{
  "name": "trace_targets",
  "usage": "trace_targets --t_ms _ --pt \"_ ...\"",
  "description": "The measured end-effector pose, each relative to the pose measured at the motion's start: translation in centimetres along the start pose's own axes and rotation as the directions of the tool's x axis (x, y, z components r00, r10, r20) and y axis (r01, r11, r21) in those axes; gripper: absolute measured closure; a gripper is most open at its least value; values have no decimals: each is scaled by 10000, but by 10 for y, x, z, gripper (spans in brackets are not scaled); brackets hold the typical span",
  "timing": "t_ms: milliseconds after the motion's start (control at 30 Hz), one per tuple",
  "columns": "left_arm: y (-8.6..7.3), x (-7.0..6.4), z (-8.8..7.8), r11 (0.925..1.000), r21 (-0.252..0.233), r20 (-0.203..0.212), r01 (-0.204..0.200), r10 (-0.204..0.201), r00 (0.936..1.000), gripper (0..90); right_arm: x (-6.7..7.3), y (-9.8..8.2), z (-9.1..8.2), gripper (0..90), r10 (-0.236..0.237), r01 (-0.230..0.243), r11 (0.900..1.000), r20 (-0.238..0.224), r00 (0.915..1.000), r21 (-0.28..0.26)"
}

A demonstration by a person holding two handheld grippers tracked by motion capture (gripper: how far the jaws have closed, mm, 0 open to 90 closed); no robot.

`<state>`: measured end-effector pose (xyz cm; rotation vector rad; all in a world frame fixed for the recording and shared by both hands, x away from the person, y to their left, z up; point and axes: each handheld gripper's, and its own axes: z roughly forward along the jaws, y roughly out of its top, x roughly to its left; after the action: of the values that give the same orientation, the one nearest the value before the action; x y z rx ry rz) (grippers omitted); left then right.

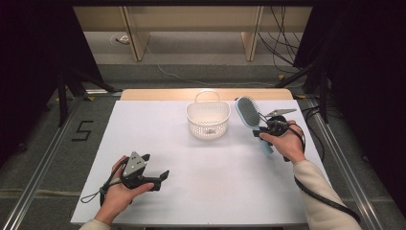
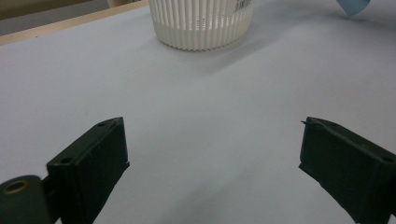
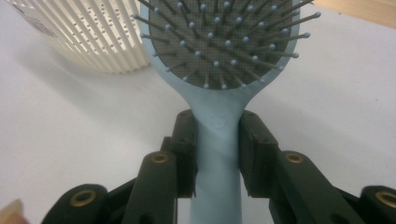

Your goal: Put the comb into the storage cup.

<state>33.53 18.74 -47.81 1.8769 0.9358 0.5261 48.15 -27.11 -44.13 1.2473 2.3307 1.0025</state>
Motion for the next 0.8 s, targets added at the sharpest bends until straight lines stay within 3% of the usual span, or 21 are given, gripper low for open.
trace_targets --t_ms 367,800 --pt "0 0 0 10000 -21 -8 -4 4 10000 70 1 -1 1 706 115 -117 9993 -49 9999 -358" --pt "1 0 0 10000 -28 -2 -29 29 10000 70 1 -1 -4 706 69 -52 9915 121 9999 -1304"
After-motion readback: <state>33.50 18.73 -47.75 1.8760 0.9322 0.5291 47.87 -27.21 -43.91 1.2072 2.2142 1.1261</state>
